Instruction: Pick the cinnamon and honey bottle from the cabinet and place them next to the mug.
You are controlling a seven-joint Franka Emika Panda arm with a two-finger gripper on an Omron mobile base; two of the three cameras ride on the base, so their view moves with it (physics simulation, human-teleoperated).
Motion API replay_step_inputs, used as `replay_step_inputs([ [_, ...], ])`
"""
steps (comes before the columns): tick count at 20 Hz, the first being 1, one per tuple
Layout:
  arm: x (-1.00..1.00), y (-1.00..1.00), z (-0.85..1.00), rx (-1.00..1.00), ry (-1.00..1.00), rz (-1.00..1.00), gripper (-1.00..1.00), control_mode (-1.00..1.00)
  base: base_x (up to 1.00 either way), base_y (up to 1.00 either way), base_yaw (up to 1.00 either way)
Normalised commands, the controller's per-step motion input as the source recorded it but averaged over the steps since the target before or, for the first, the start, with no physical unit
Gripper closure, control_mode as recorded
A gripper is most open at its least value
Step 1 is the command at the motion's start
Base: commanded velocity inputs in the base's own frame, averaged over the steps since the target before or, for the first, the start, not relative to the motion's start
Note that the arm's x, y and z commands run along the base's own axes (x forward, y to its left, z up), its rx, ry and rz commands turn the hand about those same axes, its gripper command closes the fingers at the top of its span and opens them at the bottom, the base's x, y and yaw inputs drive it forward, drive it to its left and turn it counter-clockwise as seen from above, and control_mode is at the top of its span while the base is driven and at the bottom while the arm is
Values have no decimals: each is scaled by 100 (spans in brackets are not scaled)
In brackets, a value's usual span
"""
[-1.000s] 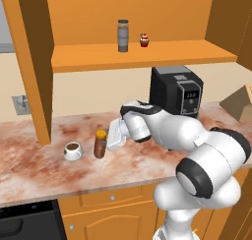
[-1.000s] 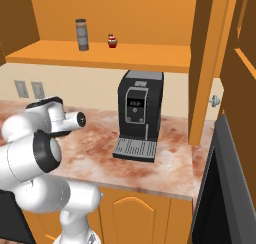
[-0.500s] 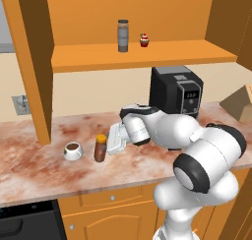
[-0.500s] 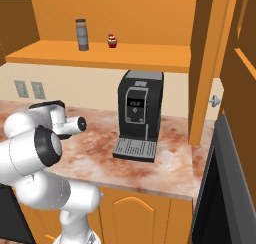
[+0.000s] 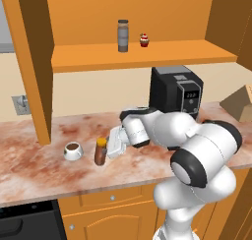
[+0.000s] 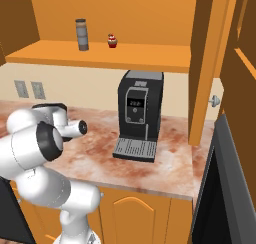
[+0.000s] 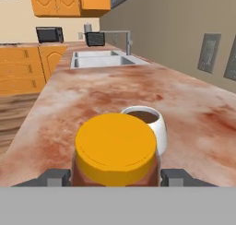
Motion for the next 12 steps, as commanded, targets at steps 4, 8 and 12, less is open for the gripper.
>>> replay_step_inputs([
  [4,24,0,0,0,0,0,100,-100,0,0,0],
  [8,35,0,0,-1,0,0,100,-100,0,0,0],
  [12,38,0,0,-2,0,0,100,-100,0,0,0],
])
